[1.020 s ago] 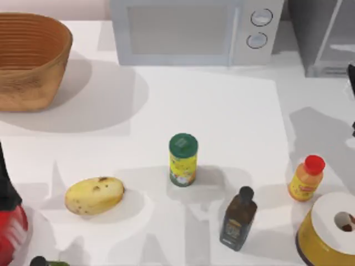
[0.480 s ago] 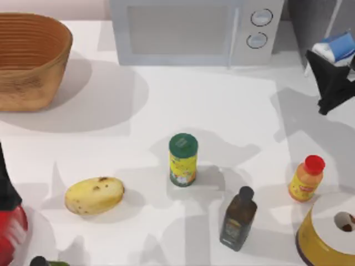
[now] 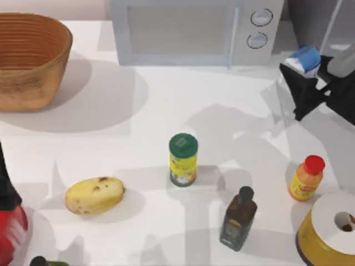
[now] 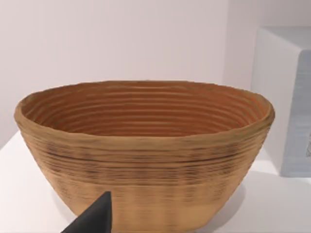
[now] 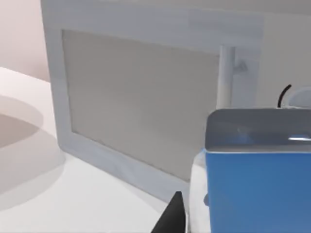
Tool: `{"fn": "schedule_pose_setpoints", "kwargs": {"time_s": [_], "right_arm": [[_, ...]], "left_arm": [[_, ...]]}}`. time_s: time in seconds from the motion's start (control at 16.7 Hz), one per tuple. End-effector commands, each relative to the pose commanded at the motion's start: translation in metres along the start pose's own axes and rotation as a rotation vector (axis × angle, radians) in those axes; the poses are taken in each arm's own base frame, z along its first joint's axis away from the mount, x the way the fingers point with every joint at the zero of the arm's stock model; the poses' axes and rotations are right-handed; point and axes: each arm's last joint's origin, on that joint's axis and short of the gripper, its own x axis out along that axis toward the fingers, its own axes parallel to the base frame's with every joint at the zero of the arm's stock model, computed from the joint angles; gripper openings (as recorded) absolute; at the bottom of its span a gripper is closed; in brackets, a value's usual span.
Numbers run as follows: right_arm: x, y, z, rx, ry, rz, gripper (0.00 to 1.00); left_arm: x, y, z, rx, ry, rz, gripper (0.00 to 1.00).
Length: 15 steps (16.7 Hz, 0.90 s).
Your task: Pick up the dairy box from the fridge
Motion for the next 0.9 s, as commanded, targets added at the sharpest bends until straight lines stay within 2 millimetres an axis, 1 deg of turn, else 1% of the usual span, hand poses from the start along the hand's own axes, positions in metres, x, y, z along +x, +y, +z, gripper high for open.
{"fn": "schedule_pose_setpoints", "kwargs": {"time_s": [0.18,0.36,0.78,0.9], "right_arm": [[0.009,-0.002,-0.027,0.002,-0.001,0.050,0.00],[0.013,-0.002,-0.042,0.005,-0.001,0.073,0.00],[0.011,-0.003,-0.043,0.009,0.002,0.070,0.00],[0.016,-0.002,-0.047,0.008,0.006,0.072,0.00]], "left_arm": [[0.000,0.000,0.000,0.000,0.000,0.000,1.00],[0.000,0.000,0.000,0.000,0.000,0.000,1.00],[0.000,0.000,0.000,0.000,0.000,0.000,1.00],[0.000,0.000,0.000,0.000,0.000,0.000,1.00]]}}
